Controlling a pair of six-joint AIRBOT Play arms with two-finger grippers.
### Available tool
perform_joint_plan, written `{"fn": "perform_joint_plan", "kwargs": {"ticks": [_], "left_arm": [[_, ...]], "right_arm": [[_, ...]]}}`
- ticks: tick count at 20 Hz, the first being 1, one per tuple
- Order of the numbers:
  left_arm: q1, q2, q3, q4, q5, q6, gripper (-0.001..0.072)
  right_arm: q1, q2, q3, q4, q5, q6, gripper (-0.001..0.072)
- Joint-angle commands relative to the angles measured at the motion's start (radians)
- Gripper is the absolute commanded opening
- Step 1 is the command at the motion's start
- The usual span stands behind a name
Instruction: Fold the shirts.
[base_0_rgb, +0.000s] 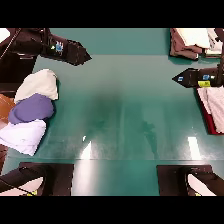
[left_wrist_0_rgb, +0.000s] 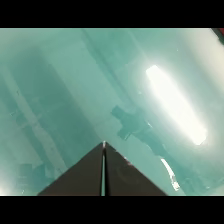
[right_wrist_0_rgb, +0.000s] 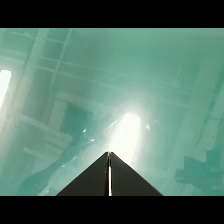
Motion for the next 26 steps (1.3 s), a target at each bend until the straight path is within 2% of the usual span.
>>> {"fn": "perform_joint_plan", "kwargs": {"ticks": [1, 12, 13, 15, 17, 18, 19, 20, 21, 26], "left_arm": [[0.0, 0.0, 0.0, 0.0, 0.0, 0.0, 0.0024], [0.0, 0.0, 0.0, 0.0, 0.0, 0.0, 0.0024], [0.0, 0.0, 0.0, 0.0, 0.01, 0.0, 0.0024], [0.0, 0.0, 0.0, 0.007, 0.123, 0.001, 0.0024], [0.001, 0.0, 0.0, 0.13, 0.177, 0.043, 0.0024], [0.001, -0.001, 0.0, 0.257, 0.175, 0.028, 0.0026], [0.004, -0.006, -0.001, 0.407, 0.169, -0.029, 0.004], [0.019, -0.014, -0.001, 0.522, 0.158, -0.082, 0.0265], [0.055, -0.028, -0.001, 0.604, 0.141, -0.132, 0.0447], [0.292, -0.133, -0.08, 0.628, 0.096, -0.221, 0.0442]], "right_arm": [[0.002, 0.001, 0.0, 0.0, -0.003, 0.001, 0.0015], [0.002, 0.001, 0.0, 0.0, -0.003, 0.0, 0.0015], [0.002, 0.001, 0.0, 0.0, -0.003, 0.001, 0.0015], [0.002, 0.001, -0.001, 0.0, -0.002, 0.001, 0.0015], [0.002, 0.001, 0.0, 0.0, -0.003, 0.0, 0.0016], [0.002, 0.001, 0.0, 0.0, 0.0, 0.001, 0.0015], [0.002, 0.001, 0.0, 0.0, 0.003, 0.0, 0.0015], [0.002, 0.001, -0.001, 0.0, 0.004, 0.001, 0.0015], [0.002, 0.001, -0.001, 0.0, 0.004, 0.001, 0.0016], [0.002, 0.001, -0.001, 0.0, 0.003, 0.001, 0.0016]]}}
